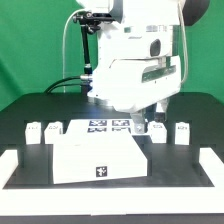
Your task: Assemble one leg
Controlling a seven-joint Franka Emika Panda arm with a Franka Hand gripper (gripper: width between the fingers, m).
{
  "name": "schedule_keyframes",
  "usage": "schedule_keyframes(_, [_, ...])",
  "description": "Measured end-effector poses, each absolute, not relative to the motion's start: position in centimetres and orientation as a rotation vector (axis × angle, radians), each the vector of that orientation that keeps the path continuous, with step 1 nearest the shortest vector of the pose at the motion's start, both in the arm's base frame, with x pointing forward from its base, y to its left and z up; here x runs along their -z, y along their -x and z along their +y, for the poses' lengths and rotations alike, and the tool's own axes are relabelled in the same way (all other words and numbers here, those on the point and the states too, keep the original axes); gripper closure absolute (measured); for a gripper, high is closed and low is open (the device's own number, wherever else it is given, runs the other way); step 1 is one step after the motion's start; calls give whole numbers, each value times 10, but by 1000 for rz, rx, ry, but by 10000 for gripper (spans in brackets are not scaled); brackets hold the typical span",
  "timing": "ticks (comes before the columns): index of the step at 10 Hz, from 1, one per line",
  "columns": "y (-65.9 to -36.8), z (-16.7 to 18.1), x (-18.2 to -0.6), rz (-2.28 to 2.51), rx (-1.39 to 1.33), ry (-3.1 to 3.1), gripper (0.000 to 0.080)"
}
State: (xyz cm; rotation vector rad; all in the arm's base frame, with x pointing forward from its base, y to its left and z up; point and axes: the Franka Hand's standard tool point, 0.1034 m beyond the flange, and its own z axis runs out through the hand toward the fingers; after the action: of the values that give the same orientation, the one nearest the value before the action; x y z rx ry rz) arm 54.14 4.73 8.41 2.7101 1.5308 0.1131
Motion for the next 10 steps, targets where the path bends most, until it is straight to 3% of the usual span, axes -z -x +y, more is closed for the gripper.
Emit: schedule_keyframes(10, [-541,47,-83,1530,-111,-2711,150])
